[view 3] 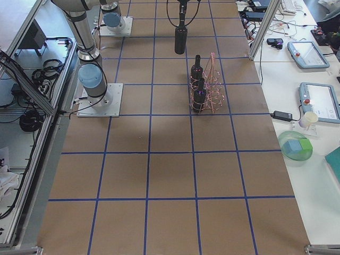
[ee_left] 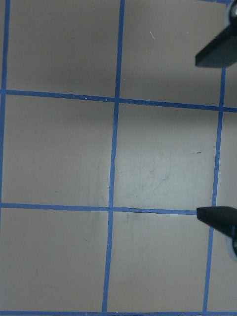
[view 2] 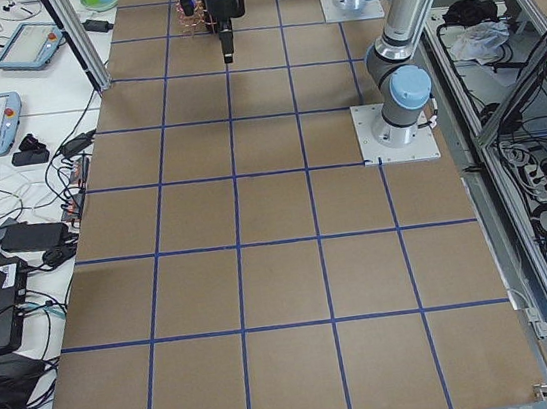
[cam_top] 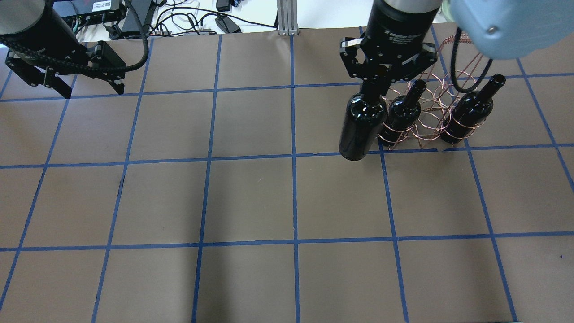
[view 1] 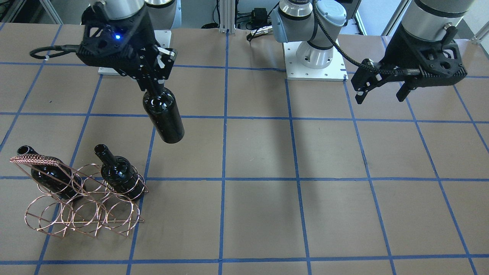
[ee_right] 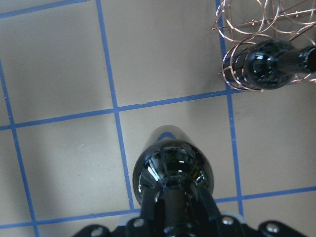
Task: Place wine into wine basket
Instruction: 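Lift the bottle with the right gripper and carry it to the wire rack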
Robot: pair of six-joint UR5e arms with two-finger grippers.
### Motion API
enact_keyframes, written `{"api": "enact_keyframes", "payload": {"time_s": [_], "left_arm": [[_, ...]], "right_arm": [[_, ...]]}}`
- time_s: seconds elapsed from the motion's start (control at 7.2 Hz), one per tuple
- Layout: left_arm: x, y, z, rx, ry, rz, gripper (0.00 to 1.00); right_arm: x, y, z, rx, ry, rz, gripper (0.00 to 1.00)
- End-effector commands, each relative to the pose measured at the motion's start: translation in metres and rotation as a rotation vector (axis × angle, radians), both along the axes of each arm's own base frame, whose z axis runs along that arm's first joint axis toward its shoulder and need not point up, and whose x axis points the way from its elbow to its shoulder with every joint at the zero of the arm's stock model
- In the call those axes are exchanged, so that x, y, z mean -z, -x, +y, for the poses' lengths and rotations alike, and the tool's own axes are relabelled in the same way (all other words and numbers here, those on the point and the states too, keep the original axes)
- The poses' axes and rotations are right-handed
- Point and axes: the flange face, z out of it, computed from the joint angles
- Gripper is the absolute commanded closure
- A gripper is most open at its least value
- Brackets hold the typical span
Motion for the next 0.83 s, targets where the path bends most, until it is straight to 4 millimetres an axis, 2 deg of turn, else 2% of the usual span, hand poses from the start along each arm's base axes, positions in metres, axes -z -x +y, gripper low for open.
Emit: {"api": "enact_keyframes", "payload": {"time_s": [0.0,0.28,0.42,0.56,0.69], "left_arm": [[0.000,-0.001,0.000,-0.001,0.000,0.000,0.00],[0.001,0.001,-0.001,0.001,0.001,0.006,0.00],[0.001,0.002,-0.001,0.004,0.002,0.007,0.00],[0.001,0.002,-0.001,0.004,0.002,0.007,0.00],[0.001,0.006,0.000,0.012,0.002,0.007,0.00]], "right_arm": [[-0.021,0.068,0.002,-0.095,0.012,0.022,1.00],[-0.032,0.122,0.002,-0.046,0.008,0.032,1.00],[-0.037,0.142,-0.002,-0.005,0.018,0.027,1.00],[-0.044,0.158,-0.011,0.025,0.020,0.021,1.00],[-0.045,0.163,-0.024,0.030,-0.001,0.017,1.00]]}}
